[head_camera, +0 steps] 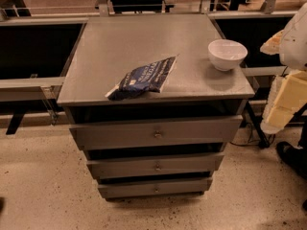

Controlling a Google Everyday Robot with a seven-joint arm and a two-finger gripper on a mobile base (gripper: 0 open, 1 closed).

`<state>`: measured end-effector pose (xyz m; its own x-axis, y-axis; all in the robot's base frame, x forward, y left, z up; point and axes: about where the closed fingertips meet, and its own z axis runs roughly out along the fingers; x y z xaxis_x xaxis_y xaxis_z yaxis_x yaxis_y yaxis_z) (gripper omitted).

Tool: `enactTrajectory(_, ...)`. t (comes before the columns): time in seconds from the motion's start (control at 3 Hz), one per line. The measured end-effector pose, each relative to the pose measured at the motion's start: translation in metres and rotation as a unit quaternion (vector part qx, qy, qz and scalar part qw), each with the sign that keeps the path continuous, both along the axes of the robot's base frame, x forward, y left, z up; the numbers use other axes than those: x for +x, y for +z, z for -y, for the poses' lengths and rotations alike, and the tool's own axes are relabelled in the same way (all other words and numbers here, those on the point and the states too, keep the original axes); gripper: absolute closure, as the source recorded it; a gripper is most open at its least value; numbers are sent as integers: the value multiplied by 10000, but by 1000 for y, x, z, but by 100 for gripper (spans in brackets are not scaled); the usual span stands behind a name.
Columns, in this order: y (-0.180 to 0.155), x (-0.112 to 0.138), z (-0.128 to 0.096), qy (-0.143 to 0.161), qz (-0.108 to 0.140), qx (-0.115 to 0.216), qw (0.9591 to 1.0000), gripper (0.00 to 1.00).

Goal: Open middle drawer

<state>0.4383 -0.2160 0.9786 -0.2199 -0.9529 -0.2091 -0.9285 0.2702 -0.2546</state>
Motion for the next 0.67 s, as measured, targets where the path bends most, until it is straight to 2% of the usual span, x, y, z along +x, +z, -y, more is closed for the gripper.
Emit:
enactTrajectory(0.33,0,0,0,0,0,0,10000,0)
enactTrajectory(0.67,-37,9,11,-40,-98,139,9998,0)
